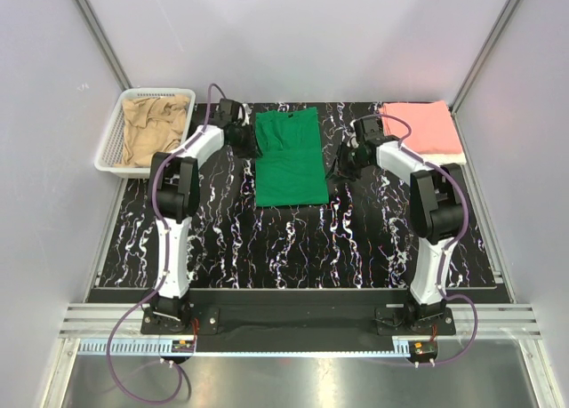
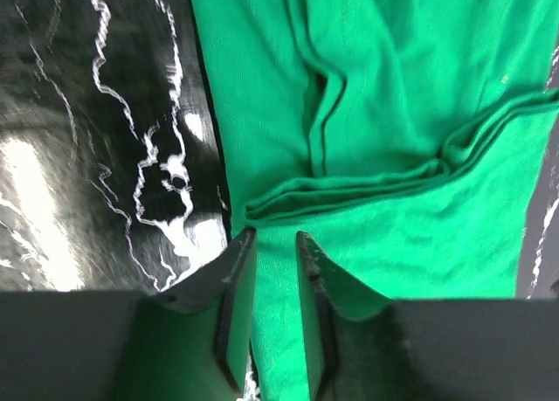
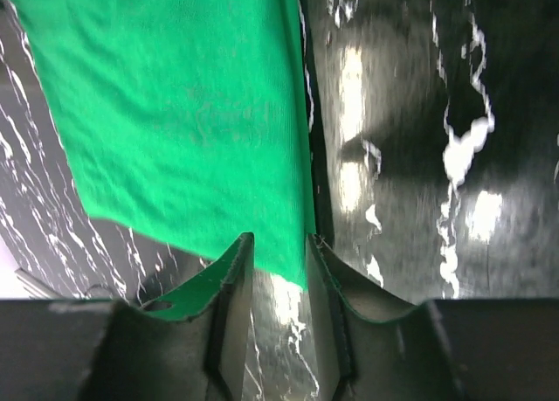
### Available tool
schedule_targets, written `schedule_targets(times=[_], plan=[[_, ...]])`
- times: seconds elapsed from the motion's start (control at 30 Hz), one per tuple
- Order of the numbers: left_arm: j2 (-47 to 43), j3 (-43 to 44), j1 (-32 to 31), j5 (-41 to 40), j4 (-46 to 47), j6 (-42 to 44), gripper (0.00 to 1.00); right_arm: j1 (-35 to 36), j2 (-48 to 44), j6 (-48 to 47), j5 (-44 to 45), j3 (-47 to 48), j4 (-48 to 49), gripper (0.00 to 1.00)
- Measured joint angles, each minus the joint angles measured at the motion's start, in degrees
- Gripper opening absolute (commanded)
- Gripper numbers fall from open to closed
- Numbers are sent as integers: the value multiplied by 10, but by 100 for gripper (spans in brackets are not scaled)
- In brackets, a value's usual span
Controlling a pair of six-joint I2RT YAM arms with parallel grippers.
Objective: Fold and stack the t-shirts
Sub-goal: Fold the tshirt
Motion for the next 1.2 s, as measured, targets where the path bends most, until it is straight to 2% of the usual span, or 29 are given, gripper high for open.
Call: schedule_targets(times=[0.27, 0.4, 0.43, 0.57, 0.77, 0.87, 1.07, 1.2], plan=[[37, 49, 9, 25, 7, 0, 32, 5, -43, 0, 0, -72, 4, 43], [32, 35, 10, 31, 0, 5, 37, 5, -52, -6, 0, -83, 4, 46], [26, 28, 10, 30, 0, 7, 41, 5, -56, -9, 0, -84, 4, 46], [-36, -21, 12, 5, -11, 21, 48, 5, -63, -21, -6, -84, 5, 46], [-196, -103, 10, -34, -2, 32, 48, 5, -63, -36, -26, -85, 10, 46], [-266, -175, 0, -41, 25, 30, 48, 5, -63, -38, -30, -85, 16, 45], [-290, -334, -51, -32, 56, 5, 43, 5, -47, -45, -47, -85, 41, 40], [-287, -411, -56, -16, 77, -21, 43, 5, -31, -49, -60, -90, 53, 39]])
